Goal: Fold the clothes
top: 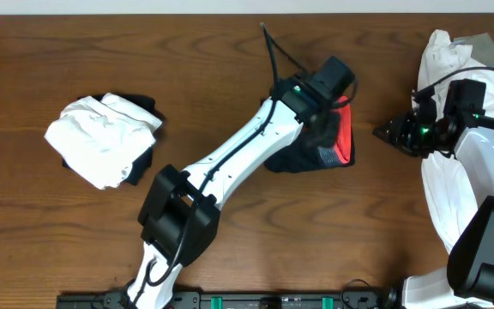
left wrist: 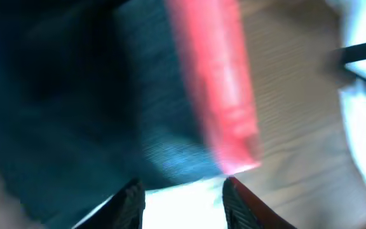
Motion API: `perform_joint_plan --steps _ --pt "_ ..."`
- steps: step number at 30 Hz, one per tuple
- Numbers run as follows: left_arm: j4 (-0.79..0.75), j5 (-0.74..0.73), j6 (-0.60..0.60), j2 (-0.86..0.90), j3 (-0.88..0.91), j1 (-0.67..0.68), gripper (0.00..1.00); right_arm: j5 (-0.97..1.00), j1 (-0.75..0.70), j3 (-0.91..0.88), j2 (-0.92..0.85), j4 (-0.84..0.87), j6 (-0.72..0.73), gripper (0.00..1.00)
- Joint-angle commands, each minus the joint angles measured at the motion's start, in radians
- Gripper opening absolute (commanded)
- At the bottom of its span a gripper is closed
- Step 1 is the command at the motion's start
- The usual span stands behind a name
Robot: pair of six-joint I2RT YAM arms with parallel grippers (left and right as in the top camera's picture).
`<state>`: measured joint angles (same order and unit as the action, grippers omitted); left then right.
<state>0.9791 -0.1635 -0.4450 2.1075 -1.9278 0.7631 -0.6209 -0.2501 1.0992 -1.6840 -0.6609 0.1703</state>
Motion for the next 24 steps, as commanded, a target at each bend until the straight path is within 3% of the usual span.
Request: perform_joint_plan --steps 1,7,11,17,24 --pt "0.094 0.231 0.006 -0.042 -0.013 -0.059 0.42 -0.280 0.020 -0.003 0.018 0.041 -0.105 0.29" --pt "0.148 0.268 -0.006 -0.036 0.047 -0.172 0.41 -0.318 0.141 -0.003 0.017 0.126 -0.098 0.27" --pt "0.095 0.180 -0.002 -0.029 0.099 -0.226 0.41 -0.266 0.254 -0.003 0.013 0.211 -0.096 0.28" --pt "-0.071 -0.069 0.073 -0.009 0.214 -0.241 0.43 0.072 0.389 -0.003 0.011 0.231 -0.016 0.29" --pt "-0.201 -0.084 0.074 -0.009 0.379 -0.240 0.44 0.536 0.415 -0.003 -0.033 0.146 0.089 0.30"
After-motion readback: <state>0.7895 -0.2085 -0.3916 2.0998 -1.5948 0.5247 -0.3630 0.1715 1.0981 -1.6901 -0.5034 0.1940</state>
